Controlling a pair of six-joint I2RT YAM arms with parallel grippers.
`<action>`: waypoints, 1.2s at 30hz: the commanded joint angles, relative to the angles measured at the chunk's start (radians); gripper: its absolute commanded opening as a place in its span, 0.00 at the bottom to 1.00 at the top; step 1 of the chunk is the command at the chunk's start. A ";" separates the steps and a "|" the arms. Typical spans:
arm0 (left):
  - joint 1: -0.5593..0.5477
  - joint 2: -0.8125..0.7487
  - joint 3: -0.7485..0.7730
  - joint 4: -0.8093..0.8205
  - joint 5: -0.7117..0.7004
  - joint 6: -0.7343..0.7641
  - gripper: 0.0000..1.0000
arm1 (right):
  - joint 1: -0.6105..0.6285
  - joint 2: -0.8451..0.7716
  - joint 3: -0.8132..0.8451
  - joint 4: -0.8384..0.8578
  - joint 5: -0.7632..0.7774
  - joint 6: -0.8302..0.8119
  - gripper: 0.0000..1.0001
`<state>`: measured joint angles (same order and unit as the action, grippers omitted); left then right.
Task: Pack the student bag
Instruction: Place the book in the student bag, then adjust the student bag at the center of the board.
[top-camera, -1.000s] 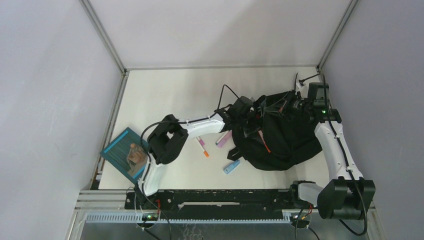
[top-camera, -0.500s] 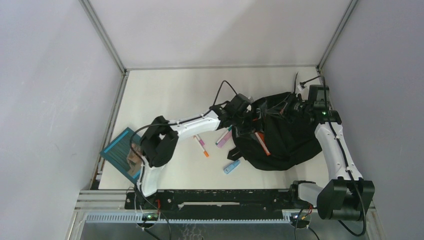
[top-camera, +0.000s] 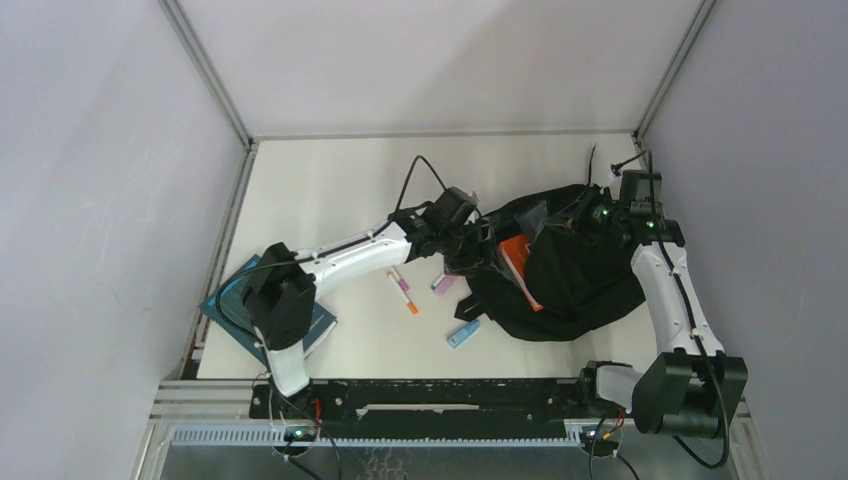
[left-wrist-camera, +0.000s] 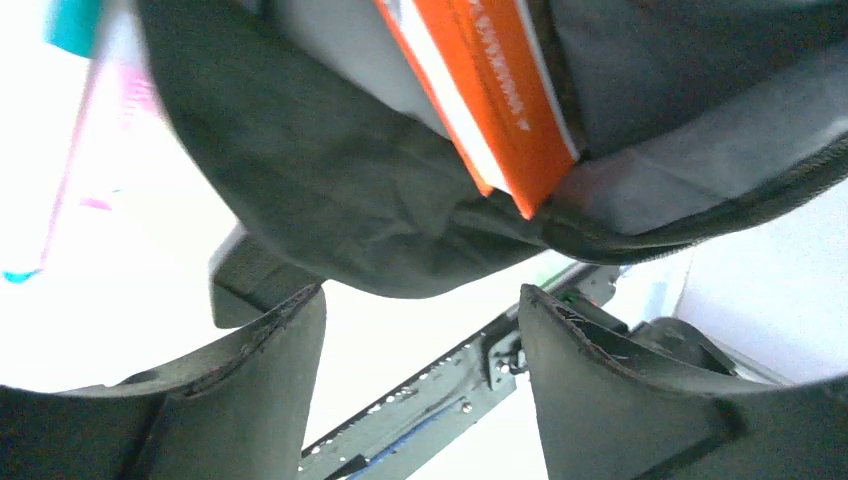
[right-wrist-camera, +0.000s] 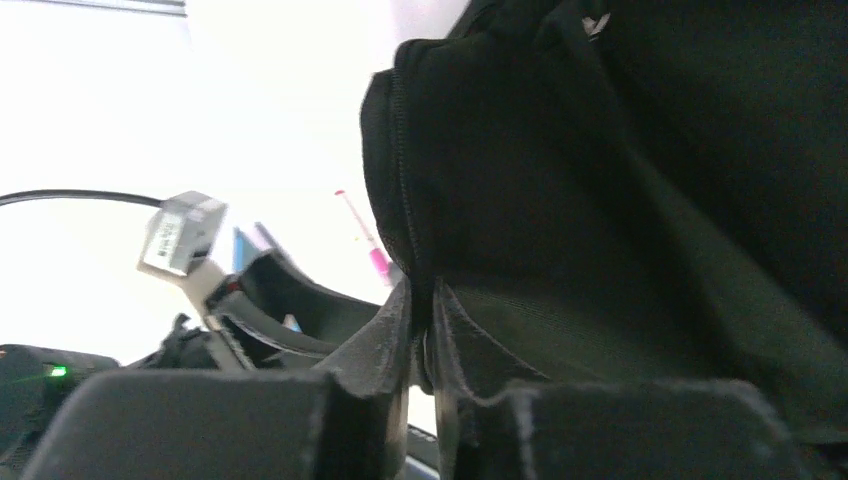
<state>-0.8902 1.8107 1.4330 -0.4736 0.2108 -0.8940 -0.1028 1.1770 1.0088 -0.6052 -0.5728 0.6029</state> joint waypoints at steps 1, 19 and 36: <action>0.039 -0.010 -0.010 -0.024 -0.072 0.039 0.78 | -0.005 0.032 0.016 -0.022 0.157 -0.053 0.25; 0.109 0.191 0.261 -0.165 -0.208 0.077 0.83 | 0.011 -0.030 0.017 -0.135 0.263 -0.123 0.54; 0.122 0.307 0.461 -0.270 -0.144 0.242 0.04 | 0.028 -0.164 -0.002 -0.145 0.229 -0.105 0.55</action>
<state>-0.7727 2.1422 1.8145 -0.7284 0.0399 -0.7265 -0.0887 1.0847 1.0069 -0.7429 -0.3397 0.5034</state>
